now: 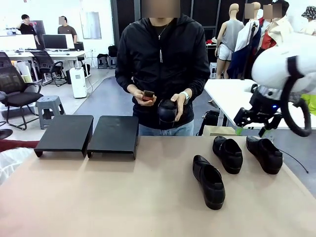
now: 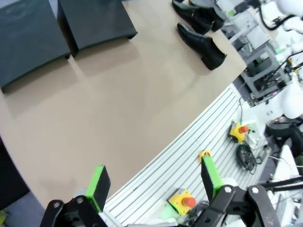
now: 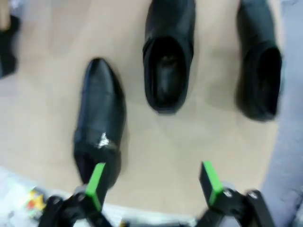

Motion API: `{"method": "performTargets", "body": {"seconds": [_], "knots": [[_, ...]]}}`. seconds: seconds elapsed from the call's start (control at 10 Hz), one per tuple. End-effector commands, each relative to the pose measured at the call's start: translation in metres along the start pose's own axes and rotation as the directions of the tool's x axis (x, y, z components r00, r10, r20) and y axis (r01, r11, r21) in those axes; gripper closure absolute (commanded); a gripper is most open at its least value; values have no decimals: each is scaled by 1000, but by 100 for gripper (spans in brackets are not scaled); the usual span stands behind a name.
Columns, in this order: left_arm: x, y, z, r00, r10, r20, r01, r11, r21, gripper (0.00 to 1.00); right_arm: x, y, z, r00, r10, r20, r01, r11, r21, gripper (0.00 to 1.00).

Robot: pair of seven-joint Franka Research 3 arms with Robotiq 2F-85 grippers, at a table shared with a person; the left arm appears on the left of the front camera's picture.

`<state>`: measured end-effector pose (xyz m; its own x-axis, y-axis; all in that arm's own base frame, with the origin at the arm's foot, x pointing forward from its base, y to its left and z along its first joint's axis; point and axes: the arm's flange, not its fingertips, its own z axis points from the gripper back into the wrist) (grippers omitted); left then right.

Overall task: Organize the shoes by placing them on the stand.
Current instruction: Pick up one Shoe and place it in the middle of the table.

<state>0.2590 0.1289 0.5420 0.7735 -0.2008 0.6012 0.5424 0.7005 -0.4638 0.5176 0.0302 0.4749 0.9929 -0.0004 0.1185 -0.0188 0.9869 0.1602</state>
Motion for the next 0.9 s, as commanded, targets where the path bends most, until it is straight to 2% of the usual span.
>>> {"method": "performTargets", "body": {"seconds": [0.0, 0.1, 0.2, 0.4, 0.8], "knots": [[0, 0, 1, 1000, -19, 13, 20, 1000, -18, 0, 55, -3, -23, 997, -62, -44, 62, 998, -5, 0], [0, 0, 1, 1000, -19, 13, 20, 1000, -18, 0, 76, -14, -46, 992, -113, -58, 111, 993, -41, 0], [0, 0, 1, 1000, -19, 13, 20, 1000, -18, 0, 86, -23, -63, 989, -122, -87, 122, 992, -15, 0], [0, 0, 1, 1000, -19, 13, 20, 1000, -18, 0, 100, -41, -83, 980, -190, -58, 189, 982, -17, 0], [0, 0, 1, 1000, -19, 13, 20, 1000, -18, 0, 107, -55, -115, 967, -201, -157, 193, 979, -61, 0]]}}
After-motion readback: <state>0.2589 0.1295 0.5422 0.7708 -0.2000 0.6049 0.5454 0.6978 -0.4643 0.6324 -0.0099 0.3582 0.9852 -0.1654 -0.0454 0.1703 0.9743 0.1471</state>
